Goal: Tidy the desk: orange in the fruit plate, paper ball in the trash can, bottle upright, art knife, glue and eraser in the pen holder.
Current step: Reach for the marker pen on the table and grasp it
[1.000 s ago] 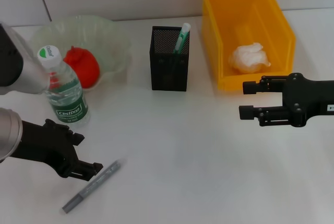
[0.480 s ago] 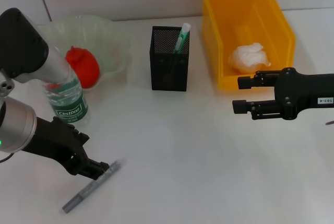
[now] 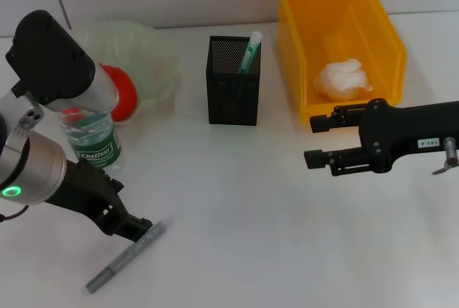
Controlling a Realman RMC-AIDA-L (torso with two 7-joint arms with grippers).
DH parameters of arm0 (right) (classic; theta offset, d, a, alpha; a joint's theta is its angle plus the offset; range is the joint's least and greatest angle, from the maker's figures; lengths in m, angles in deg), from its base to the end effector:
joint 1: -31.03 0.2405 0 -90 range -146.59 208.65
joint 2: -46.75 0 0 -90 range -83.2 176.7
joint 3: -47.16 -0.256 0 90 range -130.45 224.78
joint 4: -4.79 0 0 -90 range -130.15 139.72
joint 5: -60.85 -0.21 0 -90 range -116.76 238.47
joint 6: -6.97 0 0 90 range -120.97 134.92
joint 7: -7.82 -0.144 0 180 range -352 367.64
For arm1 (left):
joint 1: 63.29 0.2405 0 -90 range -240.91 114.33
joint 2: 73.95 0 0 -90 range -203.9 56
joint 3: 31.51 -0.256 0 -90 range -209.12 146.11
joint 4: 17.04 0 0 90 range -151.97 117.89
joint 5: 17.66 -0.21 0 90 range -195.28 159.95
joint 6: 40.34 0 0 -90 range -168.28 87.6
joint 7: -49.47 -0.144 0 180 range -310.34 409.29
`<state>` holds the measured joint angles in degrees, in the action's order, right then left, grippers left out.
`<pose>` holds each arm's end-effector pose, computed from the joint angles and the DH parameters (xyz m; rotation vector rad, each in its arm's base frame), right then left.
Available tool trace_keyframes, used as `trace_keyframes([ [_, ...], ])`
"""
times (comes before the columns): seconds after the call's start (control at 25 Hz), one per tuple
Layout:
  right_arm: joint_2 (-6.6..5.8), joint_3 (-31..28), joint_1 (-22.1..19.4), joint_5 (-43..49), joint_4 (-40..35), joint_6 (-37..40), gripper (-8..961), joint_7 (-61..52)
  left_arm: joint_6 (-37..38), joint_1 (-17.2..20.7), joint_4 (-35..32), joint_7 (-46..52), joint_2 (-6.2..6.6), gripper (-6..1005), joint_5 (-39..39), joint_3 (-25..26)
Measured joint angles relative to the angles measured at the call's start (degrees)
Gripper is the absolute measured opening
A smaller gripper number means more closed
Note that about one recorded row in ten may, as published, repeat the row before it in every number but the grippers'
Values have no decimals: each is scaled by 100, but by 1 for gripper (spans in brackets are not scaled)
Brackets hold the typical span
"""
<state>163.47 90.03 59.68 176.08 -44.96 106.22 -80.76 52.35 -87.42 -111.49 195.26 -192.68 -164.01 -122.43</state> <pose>0.2480 0.3231 0.0399 -2.8521 0.5776 0.6262 -0.1652 0.3048 -0.0052 -2.7027 -0.6815 0.5302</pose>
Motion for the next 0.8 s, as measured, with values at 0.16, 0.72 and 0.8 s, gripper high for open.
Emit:
trace_keyframes([
  [0.16, 80, 205, -47, 18, -1, -69, 723, 114, -138, -2, 42, 1, -1, 786, 31, -2],
  [0.72, 100, 133, -31, -37, -272, -61, 723, -94, -368, -77, 232, -82, -10, 787, 156, -105],
  [0.8, 99, 133, -7, -38, -447, -58, 723, -219, -398, -58, 236, -129, -4, 787, 186, -152],
])
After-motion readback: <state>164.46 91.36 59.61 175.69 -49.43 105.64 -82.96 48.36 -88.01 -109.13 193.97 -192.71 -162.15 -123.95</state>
